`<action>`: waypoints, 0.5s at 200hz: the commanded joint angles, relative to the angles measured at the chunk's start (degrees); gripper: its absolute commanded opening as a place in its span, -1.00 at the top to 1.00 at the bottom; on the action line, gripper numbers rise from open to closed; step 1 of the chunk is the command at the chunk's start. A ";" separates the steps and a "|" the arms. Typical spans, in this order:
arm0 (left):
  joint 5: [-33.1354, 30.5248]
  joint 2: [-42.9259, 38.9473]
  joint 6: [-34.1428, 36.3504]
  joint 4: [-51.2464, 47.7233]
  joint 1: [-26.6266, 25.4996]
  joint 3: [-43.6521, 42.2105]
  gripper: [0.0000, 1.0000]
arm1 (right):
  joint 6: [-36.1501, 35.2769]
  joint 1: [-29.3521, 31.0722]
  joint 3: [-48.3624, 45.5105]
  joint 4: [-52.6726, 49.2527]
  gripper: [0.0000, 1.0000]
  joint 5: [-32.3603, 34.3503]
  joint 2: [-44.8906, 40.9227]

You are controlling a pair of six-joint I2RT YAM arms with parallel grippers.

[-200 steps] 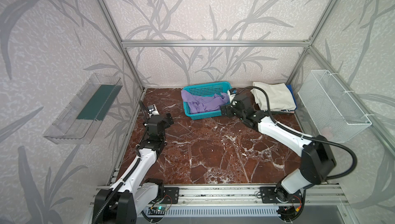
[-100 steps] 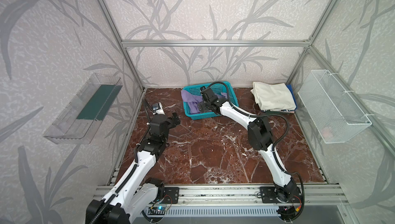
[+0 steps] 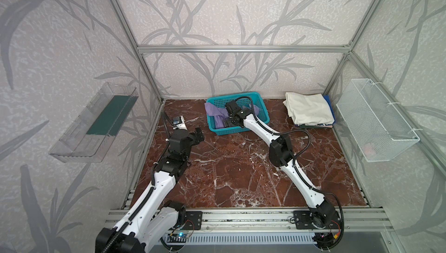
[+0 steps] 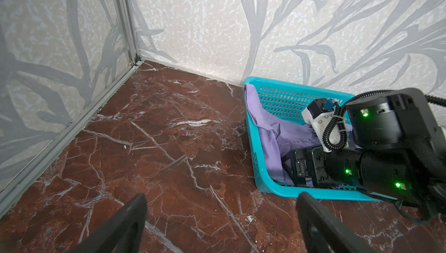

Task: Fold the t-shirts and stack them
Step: 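Grasp the lavender t-shirt with the right gripper and lift it out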

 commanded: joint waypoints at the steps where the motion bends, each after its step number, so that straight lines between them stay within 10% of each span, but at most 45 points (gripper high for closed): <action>1: 0.58 -0.57 -0.62 -0.29 -0.39 2.23 -0.91 | 2.34 -2.50 -0.32 -2.74 -0.90 -4.10 -1.36; 34: 0.97 -0.22 -0.37 -1.17 -0.39 3.78 -0.87 | 1.38 -4.50 4.23 -5.22 -0.51 -7.83 1.73; 55: 0.49 0.09 0.18 -1.37 -0.39 4.09 -0.83 | 2.88 -5.87 3.96 -4.25 0.42 -10.55 1.16; 77: 1.36 1.23 0.34 -2.71 -0.39 5.08 -0.75 | 2.49 -6.39 3.09 -2.96 0.98 -10.66 -0.89; 100: 1.71 3.08 0.30 -6.25 -0.57 7.35 -0.71 | 2.54 -6.38 4.47 -5.70 1.00 -9.45 -4.29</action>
